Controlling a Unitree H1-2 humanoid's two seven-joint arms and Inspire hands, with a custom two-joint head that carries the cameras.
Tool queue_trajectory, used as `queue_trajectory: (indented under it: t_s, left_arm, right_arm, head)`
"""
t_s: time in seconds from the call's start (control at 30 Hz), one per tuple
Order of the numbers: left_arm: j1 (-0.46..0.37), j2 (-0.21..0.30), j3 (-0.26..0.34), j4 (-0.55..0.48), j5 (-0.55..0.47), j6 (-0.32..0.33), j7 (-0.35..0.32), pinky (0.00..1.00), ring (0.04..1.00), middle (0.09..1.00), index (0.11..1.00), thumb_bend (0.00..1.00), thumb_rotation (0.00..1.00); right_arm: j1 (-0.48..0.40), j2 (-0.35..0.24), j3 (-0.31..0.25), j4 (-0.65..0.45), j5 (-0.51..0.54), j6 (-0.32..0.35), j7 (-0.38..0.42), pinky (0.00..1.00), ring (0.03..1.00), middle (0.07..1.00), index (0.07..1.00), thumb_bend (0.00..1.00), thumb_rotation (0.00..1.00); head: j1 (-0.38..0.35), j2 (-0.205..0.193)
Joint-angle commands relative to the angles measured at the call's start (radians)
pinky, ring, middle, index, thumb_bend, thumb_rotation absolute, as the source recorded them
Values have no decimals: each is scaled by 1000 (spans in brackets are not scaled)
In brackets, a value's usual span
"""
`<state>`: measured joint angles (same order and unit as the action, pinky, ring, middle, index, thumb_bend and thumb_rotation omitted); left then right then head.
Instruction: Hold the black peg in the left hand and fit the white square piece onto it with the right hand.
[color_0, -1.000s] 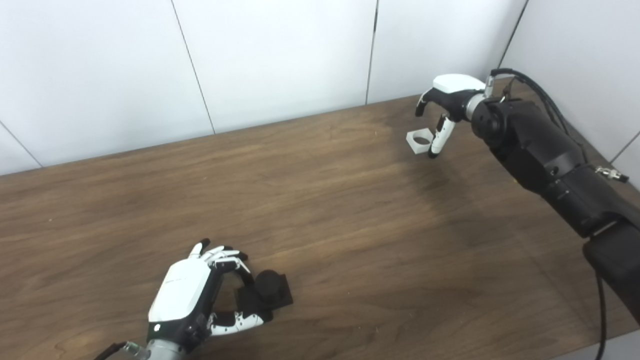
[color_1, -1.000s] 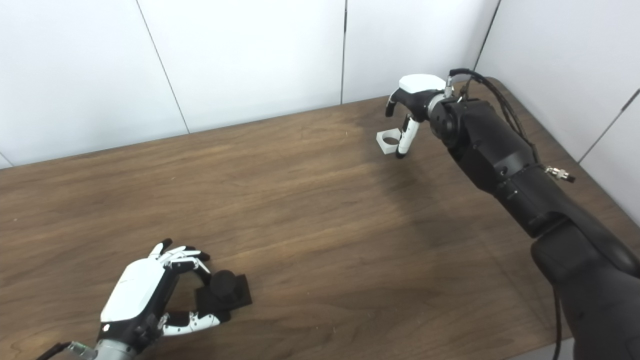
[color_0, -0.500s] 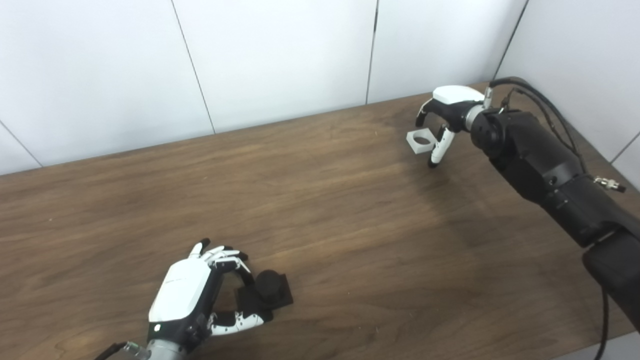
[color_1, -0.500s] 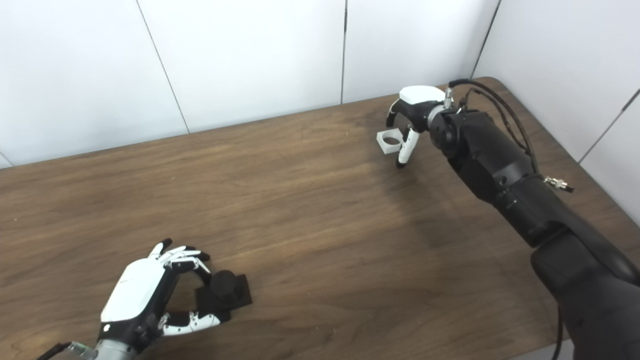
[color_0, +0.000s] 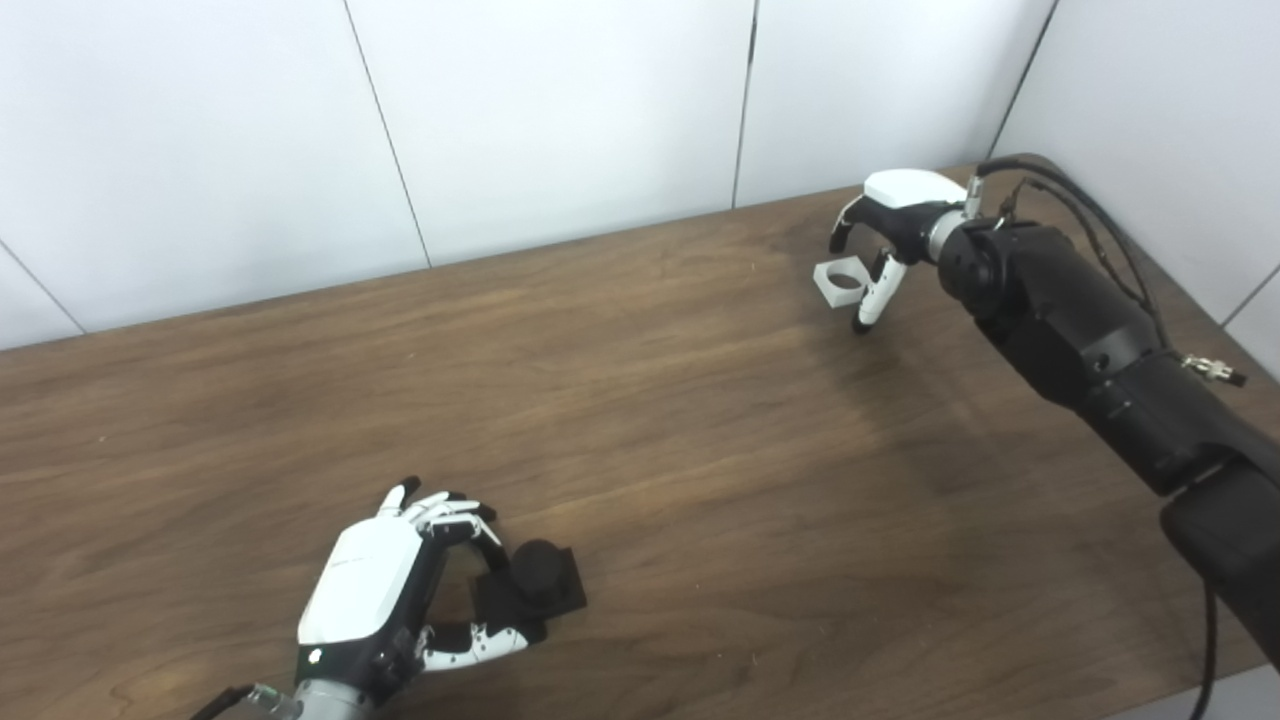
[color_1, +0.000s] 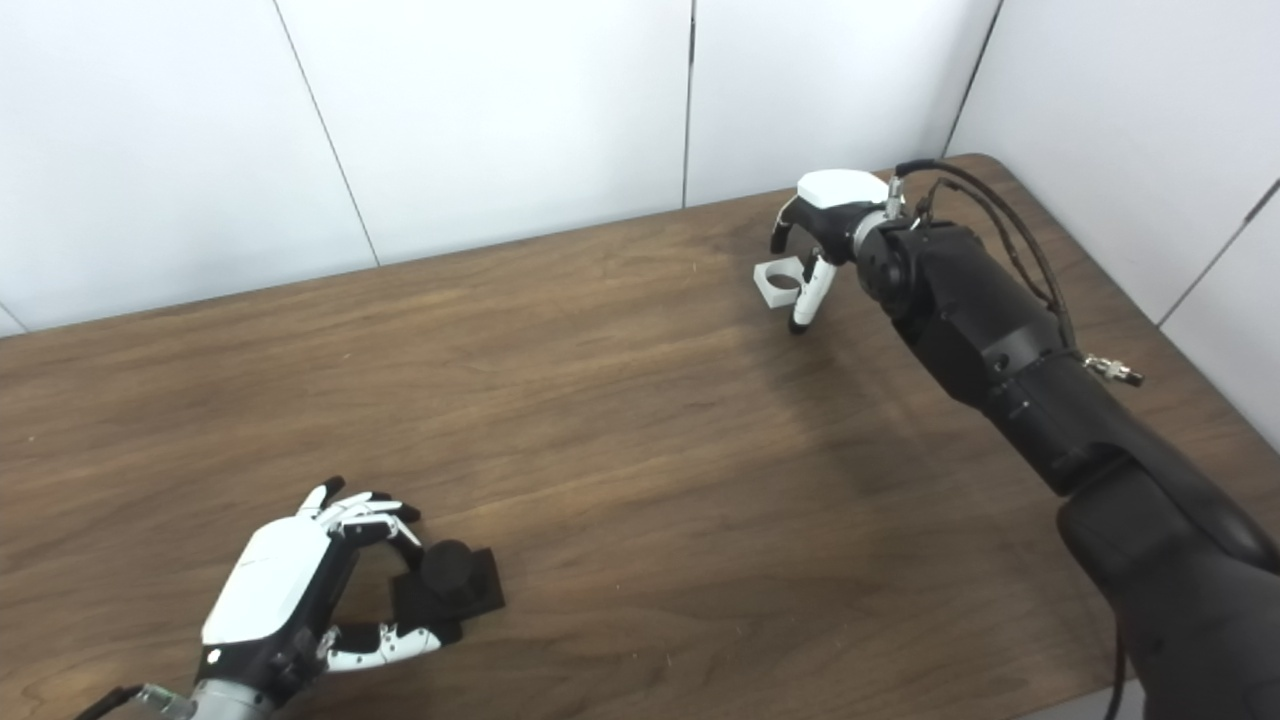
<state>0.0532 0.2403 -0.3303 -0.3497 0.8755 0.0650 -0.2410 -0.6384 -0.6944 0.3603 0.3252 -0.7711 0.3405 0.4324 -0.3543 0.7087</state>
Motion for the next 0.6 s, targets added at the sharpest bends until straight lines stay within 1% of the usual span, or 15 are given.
queue_trajectory:
  t_s: [0.0,0.57]
  left_arm:
    - [7,4,-2,-2,4,-10,7,1000,848,757,485,521,47]
    - [10,5,-1,-12,4,-2,-6,1000,850,759,485,520,47]
  right_arm:
    - [-41,-14,-13,-12,-16,-6,-23,1000,985,899,709,854,155]
    - [-36,-11,2,13,-27,-10,-28,995,960,883,675,847,155]
  head:
    - [-1,0]
    - [-4,8]
